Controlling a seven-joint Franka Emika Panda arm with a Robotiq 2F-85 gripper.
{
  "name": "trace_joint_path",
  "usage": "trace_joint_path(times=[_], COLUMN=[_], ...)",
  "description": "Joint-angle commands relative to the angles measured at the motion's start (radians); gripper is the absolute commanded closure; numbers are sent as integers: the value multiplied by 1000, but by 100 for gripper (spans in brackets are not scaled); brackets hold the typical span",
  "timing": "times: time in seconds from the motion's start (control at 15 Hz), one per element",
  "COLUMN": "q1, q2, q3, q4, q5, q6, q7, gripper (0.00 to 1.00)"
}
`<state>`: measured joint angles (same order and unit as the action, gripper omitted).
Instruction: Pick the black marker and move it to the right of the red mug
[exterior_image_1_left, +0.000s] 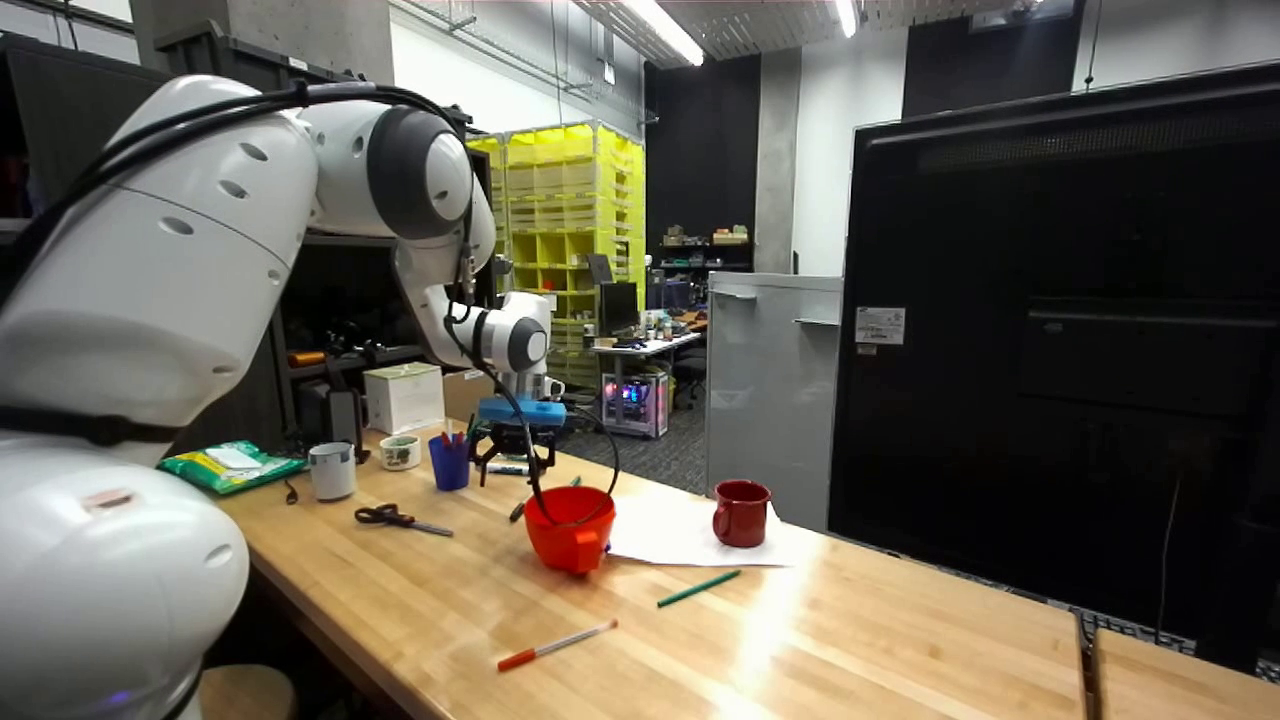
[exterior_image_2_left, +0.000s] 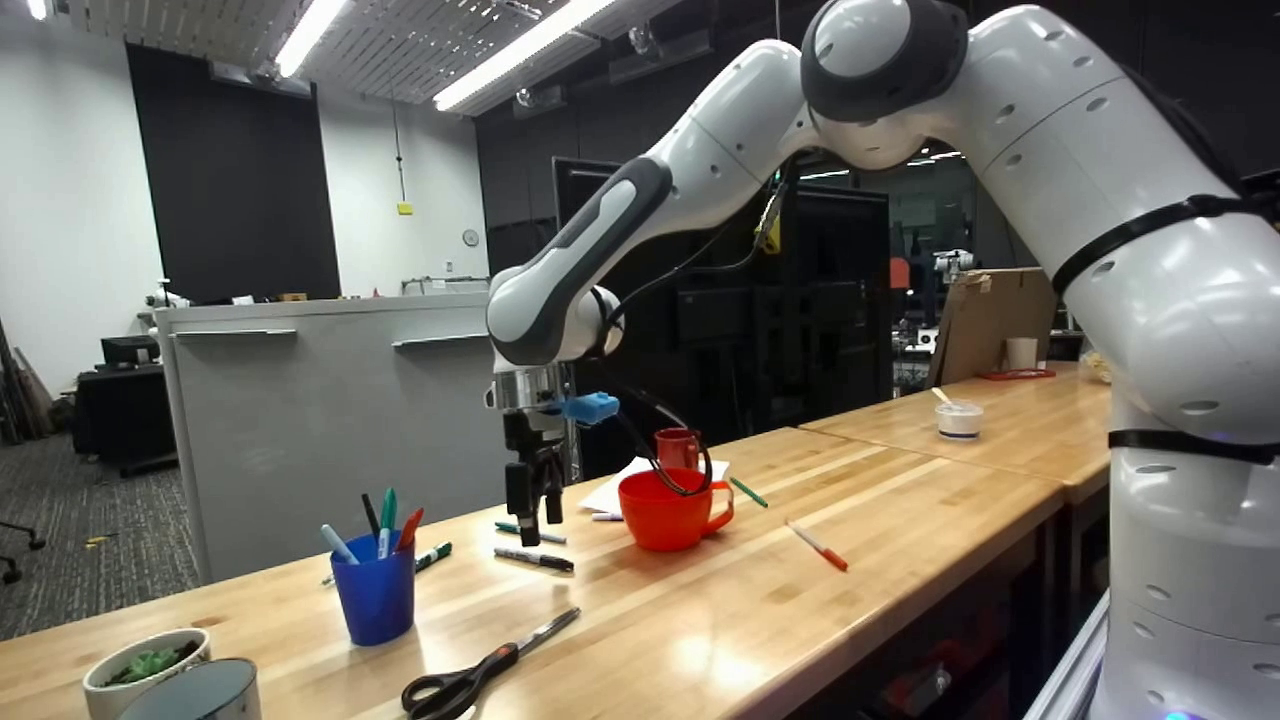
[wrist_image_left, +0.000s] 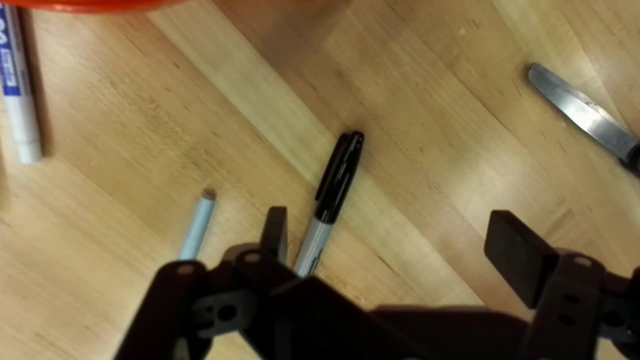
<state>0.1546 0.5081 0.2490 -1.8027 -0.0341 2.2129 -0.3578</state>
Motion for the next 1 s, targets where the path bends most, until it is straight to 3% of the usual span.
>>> trace_joint_path(times=[0.0,0.93], q1=[2,1], q2=[21,58], q3=[-3,-7], q4=[19,32], q5=[14,10], q6=[-13,-18], q7=[-7,-6], gripper=[0,0])
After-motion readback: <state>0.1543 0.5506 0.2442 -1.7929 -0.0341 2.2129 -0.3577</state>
